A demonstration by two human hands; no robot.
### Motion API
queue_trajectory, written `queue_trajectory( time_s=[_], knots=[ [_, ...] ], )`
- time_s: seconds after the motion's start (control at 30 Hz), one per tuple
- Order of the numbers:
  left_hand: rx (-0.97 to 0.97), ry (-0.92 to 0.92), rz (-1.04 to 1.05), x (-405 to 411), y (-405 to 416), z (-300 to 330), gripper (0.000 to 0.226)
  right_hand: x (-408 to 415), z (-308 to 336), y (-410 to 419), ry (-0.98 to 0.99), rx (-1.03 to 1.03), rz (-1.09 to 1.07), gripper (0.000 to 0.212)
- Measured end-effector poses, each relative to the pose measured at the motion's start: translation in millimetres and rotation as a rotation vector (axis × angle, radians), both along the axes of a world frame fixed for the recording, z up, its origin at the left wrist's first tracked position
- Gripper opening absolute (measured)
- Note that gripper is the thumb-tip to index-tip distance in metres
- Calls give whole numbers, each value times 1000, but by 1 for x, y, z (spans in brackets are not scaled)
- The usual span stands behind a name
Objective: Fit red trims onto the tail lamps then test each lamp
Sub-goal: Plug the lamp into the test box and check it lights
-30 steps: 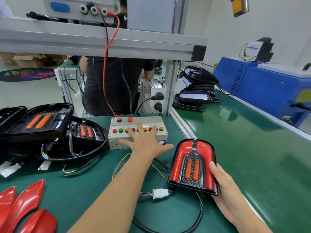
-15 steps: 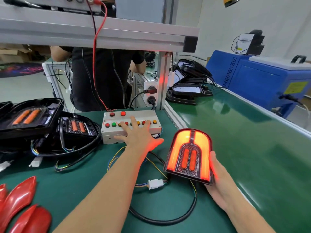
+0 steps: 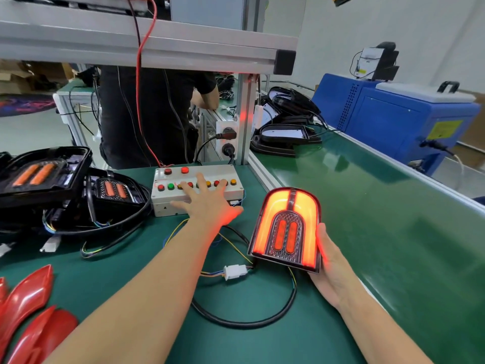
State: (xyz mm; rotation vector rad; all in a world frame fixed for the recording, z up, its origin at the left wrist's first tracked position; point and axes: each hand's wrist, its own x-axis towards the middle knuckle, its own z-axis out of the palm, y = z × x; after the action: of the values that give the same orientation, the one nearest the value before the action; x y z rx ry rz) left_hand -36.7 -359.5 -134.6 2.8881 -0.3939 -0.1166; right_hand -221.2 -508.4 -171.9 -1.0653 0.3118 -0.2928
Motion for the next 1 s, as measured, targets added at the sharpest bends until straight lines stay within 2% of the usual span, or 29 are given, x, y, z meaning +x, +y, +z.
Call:
queue_trajectory(
  time_s=[0.2,0.43,0.77,0.9,1.0],
  knots=[
    [119,-157,-56,4,-2,-1,86,2,-1,-2,20,1,-9,65],
    [215,-272,-120,8,0,-2,77,4,-1,-3,20,40,-15,64],
    [287,-310,-168,10,-1,6,70,4,2,-3,49,53,-12,63],
    [239,-240,-195,11,6,11,66,6,6,-3,86,53,-6,64],
    [72,-211,-210,4,13,19,63,8,7,-5,133,47,0,61]
  ],
)
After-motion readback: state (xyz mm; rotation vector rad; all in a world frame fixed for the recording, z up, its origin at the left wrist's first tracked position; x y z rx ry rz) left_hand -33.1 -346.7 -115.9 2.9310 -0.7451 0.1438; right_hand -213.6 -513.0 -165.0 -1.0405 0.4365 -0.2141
